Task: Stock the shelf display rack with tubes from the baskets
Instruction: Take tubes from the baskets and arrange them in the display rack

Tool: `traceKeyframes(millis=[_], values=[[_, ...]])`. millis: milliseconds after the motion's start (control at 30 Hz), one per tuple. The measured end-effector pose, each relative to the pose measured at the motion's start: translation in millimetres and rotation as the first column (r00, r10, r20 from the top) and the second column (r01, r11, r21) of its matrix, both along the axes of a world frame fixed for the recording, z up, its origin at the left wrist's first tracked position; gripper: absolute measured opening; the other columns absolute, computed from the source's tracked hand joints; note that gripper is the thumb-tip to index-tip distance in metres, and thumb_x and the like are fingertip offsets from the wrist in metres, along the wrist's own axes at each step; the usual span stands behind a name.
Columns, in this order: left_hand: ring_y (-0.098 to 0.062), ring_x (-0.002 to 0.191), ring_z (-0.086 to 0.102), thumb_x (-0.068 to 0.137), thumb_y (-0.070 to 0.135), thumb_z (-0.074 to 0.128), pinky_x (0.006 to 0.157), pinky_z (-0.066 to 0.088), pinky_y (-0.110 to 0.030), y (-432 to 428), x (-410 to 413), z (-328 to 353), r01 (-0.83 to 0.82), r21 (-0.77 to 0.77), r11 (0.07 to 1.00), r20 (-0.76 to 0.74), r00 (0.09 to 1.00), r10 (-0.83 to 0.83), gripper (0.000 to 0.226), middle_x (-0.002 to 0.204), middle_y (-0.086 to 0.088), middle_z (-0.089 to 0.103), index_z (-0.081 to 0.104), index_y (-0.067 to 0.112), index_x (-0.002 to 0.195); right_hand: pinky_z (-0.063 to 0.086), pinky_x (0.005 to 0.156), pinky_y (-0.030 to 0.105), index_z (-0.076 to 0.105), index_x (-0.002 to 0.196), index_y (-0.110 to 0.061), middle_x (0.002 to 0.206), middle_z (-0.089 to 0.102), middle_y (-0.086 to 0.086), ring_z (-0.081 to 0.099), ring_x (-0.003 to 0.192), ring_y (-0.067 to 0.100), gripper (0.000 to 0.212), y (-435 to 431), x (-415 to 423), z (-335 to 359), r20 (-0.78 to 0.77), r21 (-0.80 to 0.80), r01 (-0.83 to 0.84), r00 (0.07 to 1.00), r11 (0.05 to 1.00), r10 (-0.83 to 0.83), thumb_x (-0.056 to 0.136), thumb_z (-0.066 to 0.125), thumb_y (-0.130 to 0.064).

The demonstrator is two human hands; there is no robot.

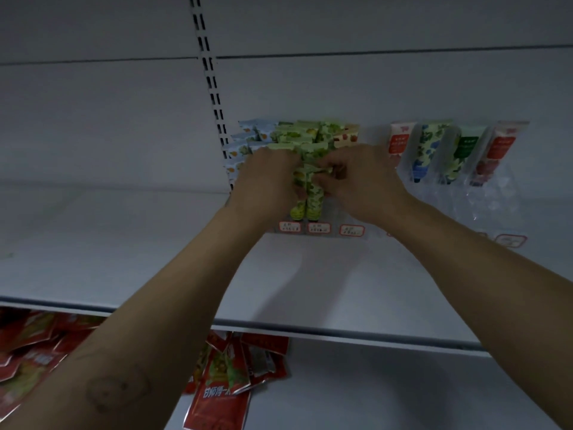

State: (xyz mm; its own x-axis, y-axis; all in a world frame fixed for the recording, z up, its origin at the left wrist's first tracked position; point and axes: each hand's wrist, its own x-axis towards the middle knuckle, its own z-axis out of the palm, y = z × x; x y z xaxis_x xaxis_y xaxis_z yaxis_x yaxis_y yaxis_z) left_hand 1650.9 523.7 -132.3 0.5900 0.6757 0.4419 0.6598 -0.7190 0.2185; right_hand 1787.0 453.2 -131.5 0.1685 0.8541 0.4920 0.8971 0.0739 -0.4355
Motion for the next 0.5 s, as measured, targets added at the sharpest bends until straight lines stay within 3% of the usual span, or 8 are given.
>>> traceKeyframes(millis=[67,200,333,500], values=[[-0.032,0.09,0.062,0.079,0.02,0.071,0.068,0.046,-0.033,-1.6,-0.4,-1.6,-0.006,0.011,1.0,-0.012,1.0,0.006,0.026,0.096,-0.014,0.069,0.071,0.01,0.103,0.032,0.063,0.02,0.073,0.105,-0.013,0.09,0.071,0.007,0.059,0.078,0.018,0.021,0.2,0.1,-1.0,0.011,-0.007,0.01,1.0,1.0,-0.01,0.087,0.066,-0.023],[-0.03,0.094,0.062,0.078,0.022,0.073,0.075,0.046,-0.035,-3.1,-3.7,-1.8,-0.016,-0.052,0.999,0.026,1.0,0.017,0.026,0.097,-0.012,0.07,0.071,0.012,0.101,0.029,0.065,0.018,0.072,0.108,-0.01,0.097,0.07,0.01,0.056,0.081,0.016,0.024,-0.8,-4.0,6.9,0.038,-0.041,0.009,0.999,0.999,-0.008,0.088,0.066,-0.022],[-0.03,0.091,0.062,0.076,0.022,0.076,0.072,0.048,-0.035,-0.6,-5.7,0.4,-0.017,-0.11,0.994,0.044,0.999,0.022,0.024,0.094,-0.011,0.069,0.071,0.012,0.097,0.032,0.067,0.02,0.071,0.109,-0.009,0.097,0.071,0.011,0.062,0.088,0.023,0.026,-2.9,-5.5,15.8,0.072,-0.074,0.005,0.997,0.997,0.0,0.088,0.067,-0.024],[-0.029,0.102,0.061,0.077,0.022,0.077,0.081,0.05,-0.035,-0.5,-4.7,-0.9,-0.035,-0.147,0.988,0.048,0.998,0.043,0.034,0.107,-0.012,0.068,0.07,0.011,0.108,0.028,0.064,0.016,0.071,0.109,-0.012,0.099,0.071,0.008,0.062,0.088,0.019,0.024,0.7,-3.9,4.3,0.003,-0.053,0.02,1.0,0.998,-0.02,0.089,0.066,-0.023]])
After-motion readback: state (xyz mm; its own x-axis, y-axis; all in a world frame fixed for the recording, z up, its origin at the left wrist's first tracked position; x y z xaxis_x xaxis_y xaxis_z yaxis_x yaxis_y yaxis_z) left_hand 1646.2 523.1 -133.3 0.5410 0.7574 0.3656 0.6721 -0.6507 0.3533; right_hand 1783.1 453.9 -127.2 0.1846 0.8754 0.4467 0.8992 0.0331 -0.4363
